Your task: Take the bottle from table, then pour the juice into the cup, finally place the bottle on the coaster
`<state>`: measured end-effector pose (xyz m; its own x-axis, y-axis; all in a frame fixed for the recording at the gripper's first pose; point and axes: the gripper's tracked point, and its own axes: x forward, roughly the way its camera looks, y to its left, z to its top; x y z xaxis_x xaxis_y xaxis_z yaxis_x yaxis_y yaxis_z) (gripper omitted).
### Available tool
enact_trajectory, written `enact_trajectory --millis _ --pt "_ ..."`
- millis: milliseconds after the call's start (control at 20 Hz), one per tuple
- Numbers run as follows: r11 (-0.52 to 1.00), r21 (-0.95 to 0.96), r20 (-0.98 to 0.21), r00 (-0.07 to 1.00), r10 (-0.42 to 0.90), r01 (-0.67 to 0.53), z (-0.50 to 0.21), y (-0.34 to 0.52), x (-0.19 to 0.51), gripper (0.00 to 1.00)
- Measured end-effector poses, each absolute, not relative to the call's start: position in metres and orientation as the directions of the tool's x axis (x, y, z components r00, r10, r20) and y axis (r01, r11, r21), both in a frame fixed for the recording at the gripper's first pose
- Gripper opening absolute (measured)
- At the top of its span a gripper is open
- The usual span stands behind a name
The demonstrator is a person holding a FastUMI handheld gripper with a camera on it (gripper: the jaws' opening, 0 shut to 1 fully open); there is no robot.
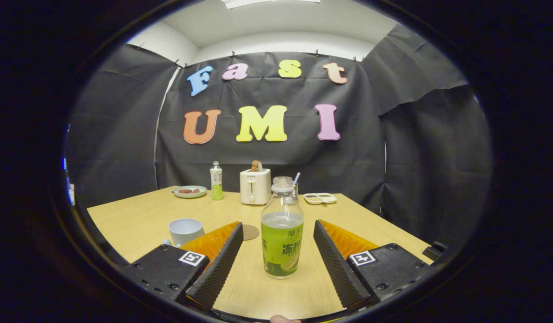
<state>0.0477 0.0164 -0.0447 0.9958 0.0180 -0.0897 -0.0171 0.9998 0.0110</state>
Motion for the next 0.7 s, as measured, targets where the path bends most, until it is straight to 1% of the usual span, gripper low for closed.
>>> enact_trajectory --millis 300,700 --pt "1.000 -0.010 -0.156 0.988 -0.020 0.019 -0.071 0.018 0.072 1.00" --pt "0.999 0.033 -0.246 0.969 -0.001 0.010 -0.087 0.017 0.106 1.00"
